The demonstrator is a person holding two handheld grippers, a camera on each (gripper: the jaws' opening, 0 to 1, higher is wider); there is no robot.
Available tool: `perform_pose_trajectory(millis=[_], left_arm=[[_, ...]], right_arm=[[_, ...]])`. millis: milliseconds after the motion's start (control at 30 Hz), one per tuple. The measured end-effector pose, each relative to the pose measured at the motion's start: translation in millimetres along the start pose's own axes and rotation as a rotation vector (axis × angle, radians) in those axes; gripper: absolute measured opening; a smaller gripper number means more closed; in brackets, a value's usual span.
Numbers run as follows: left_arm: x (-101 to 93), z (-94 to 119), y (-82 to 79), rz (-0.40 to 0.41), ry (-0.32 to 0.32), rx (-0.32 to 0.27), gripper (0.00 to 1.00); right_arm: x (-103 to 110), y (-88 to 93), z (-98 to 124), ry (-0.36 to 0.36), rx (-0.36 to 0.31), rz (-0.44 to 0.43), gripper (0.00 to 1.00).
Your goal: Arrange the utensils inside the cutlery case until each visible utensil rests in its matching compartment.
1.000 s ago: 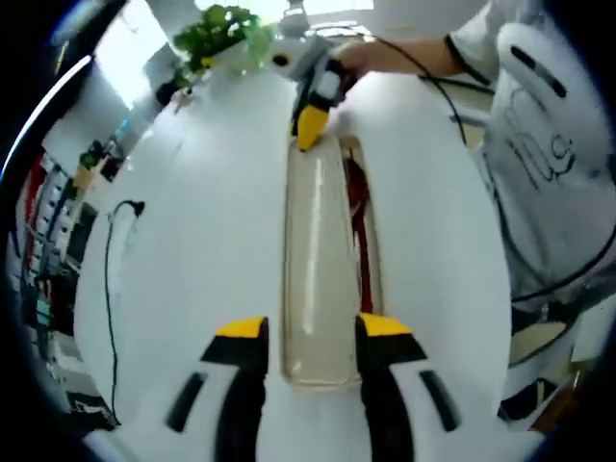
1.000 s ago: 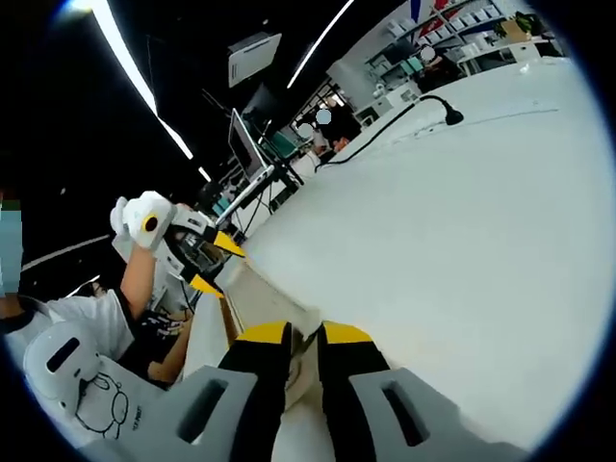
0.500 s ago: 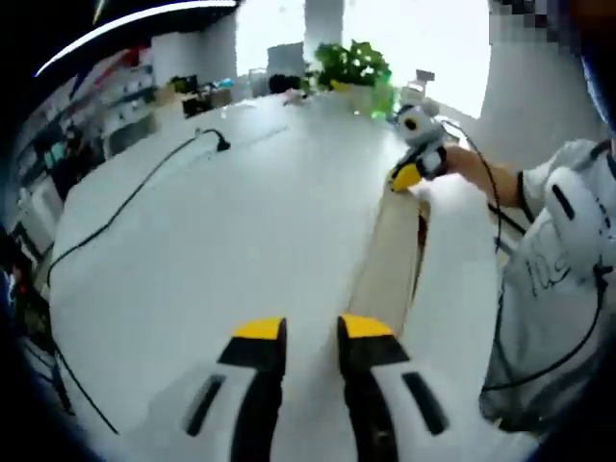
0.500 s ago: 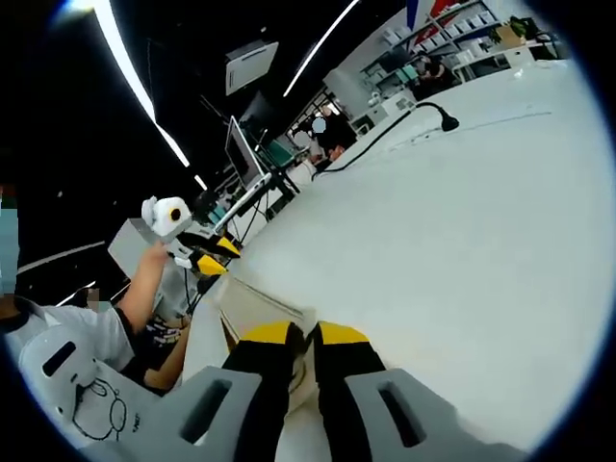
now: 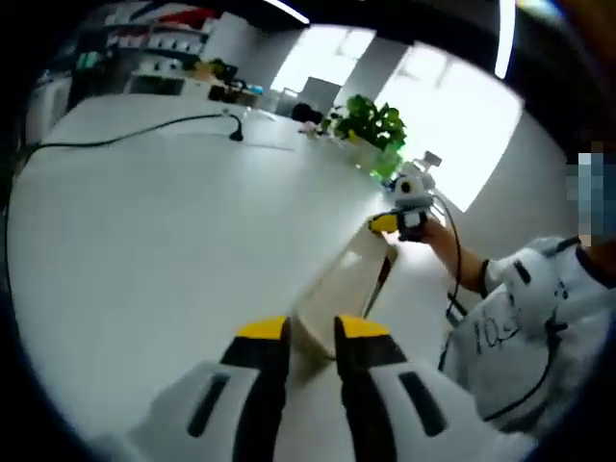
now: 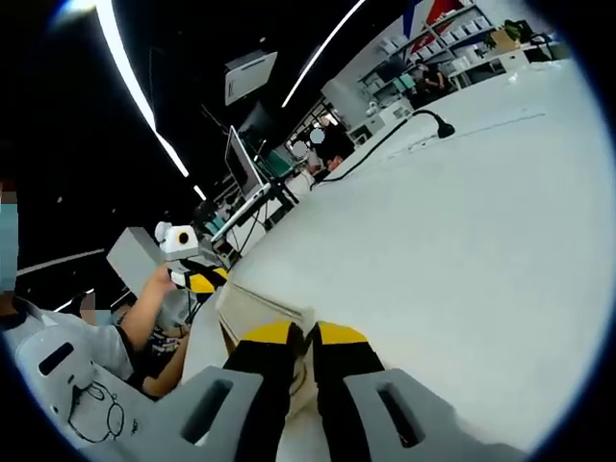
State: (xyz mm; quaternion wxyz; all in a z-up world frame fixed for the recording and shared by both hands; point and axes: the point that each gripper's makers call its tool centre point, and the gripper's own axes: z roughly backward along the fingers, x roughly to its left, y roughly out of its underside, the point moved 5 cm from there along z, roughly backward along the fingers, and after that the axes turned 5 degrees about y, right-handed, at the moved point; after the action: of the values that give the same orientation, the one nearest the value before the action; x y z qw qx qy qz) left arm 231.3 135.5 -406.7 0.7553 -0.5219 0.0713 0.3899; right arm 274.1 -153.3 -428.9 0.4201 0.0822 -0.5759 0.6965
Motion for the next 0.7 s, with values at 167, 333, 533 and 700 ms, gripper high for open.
perform_pose_trajectory(millis=[167,333,533,700], left_arm=[[2.2,0.1,-1.2,-0.004,-0.010,-0.037,0.08],[1.8,-1.6,1.7,0.030,0.014,-0.053,0.09],[3.5,-4.1,2.7,0.039,0.015,-0.055,0.09],[1.3,-3.6,-0.9,0.033,-0.009,-0.069,0.07]], right_arm=[[0.8,0.2,-0.2,-0.001,-0.010,-0.001,0.05],[0.1,-0.2,0.6,-0.005,-0.026,-0.013,0.05],[-0.2,-0.1,1.2,-0.008,-0.039,-0.027,0.05],[3.1,-3.9,4.5,-0.008,-0.048,-0.010,0.04]])
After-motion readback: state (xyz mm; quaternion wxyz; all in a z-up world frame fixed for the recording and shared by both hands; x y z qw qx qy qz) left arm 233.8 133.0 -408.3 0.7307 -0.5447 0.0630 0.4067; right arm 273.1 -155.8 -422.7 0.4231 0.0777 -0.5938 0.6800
